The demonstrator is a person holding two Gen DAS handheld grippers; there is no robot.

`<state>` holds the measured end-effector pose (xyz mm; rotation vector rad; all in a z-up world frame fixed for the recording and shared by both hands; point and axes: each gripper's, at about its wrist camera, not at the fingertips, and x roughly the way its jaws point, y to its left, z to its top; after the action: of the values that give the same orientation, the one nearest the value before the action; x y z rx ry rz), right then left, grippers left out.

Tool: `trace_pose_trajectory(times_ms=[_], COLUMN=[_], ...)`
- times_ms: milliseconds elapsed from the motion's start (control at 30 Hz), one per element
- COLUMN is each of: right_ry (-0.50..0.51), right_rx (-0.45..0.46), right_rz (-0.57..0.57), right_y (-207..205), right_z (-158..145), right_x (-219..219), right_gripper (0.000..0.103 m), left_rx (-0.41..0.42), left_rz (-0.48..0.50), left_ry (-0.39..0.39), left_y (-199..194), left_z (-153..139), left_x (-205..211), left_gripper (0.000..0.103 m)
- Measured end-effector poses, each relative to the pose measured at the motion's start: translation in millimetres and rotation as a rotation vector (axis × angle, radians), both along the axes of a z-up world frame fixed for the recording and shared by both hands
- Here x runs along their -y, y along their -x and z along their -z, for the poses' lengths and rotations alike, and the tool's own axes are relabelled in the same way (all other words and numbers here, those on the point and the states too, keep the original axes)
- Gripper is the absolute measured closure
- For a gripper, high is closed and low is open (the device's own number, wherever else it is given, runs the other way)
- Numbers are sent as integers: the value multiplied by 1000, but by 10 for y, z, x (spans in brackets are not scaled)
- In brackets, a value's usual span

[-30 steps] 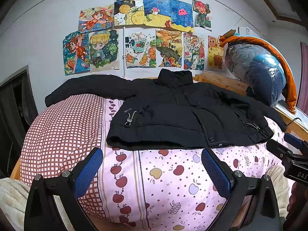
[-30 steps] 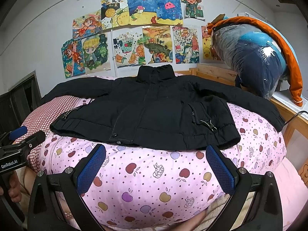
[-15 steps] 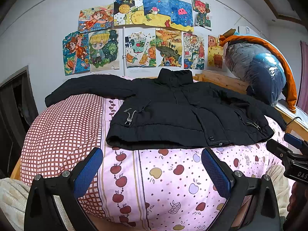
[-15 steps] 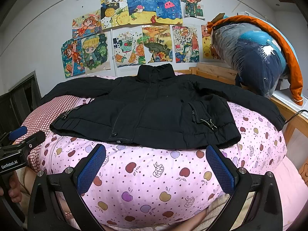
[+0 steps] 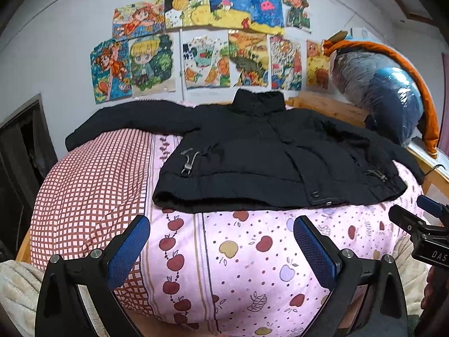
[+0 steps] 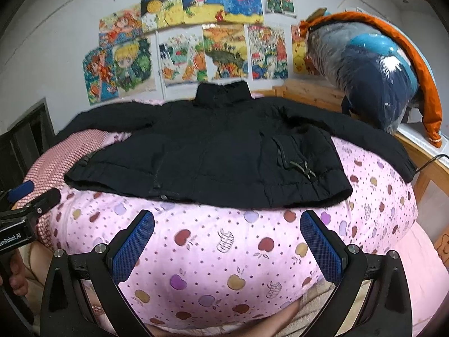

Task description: Fold large clothes

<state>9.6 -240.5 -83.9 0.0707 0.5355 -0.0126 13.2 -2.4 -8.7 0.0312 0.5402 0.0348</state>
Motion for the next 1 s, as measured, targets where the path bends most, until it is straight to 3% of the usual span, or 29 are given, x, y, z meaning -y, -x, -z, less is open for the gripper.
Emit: trace_pose_trajectory(times_ms=[200, 433, 1000], right_ry=[56, 80, 25], right_rx=[-78, -104, -78], right_rz=[106, 153, 261], right_y=[-159, -340, -1023], right_z=[-1, -128, -69], right_x=[69, 244, 991], right_gripper=[1, 1, 1], left_rx=[-79, -182, -310], left_rz=[28, 107, 236], left_ry=[6, 30, -94], left_y=[-185, -528, -1551], left_z=[30, -2, -194], left_x=[35, 140, 850], left_gripper=[0, 0, 0])
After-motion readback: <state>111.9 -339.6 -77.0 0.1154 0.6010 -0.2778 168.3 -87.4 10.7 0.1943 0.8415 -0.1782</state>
